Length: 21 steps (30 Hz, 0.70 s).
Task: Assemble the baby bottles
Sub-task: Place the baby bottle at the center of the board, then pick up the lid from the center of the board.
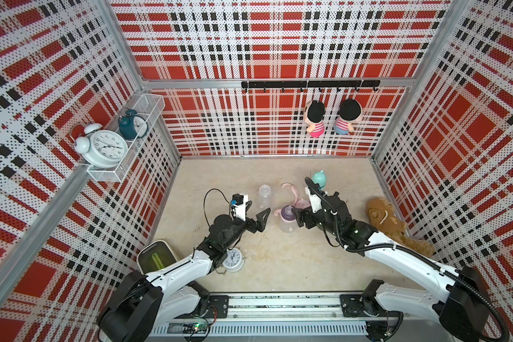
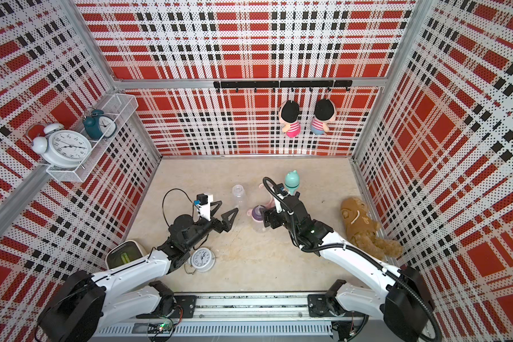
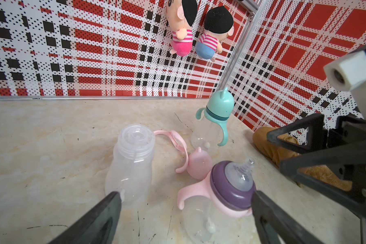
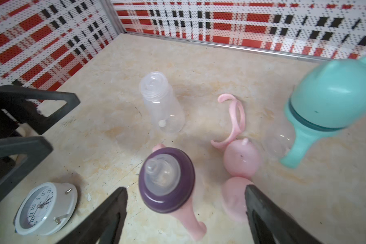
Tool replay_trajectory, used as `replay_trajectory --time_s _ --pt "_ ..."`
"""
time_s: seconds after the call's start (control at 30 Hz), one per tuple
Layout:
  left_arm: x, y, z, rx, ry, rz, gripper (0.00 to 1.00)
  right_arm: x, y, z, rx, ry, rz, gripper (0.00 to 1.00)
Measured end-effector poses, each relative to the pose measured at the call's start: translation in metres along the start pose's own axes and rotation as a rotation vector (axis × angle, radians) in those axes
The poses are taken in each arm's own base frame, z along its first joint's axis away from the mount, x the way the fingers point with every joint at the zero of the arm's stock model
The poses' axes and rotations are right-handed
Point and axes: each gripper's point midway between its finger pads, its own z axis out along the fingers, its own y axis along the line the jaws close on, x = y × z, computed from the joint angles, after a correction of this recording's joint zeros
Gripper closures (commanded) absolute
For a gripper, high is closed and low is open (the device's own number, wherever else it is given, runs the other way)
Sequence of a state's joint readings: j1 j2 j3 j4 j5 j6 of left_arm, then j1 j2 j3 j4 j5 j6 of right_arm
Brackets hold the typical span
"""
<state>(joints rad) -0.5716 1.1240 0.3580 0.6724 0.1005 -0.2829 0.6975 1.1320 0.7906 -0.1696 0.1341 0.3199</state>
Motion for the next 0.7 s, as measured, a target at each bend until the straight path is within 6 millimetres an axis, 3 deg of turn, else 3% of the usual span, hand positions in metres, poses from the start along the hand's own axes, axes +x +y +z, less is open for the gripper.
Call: replay_trajectory --time_s 0.27,0.43,0.57,0.7 --pt "0.011 -0.002 0.006 0.006 0.037 -0.001 0.02 0.024 -0.035 0.001 0.105 0.088 0.09 0.17" --pt "0.012 -0.004 0.007 0.013 0.039 0.002 0.02 0.048 -0.064 0.016 0.172 0.155 0.145 0.14" --pt "0.012 -0.004 0.007 0.013 0.039 0.003 0.02 0.073 -0.07 0.033 0.179 0.231 0.152 0.13" --pt "0.012 -0.004 0.007 0.012 0.039 0.006 0.02 0.085 -0.068 0.047 0.162 0.265 0.149 0.14"
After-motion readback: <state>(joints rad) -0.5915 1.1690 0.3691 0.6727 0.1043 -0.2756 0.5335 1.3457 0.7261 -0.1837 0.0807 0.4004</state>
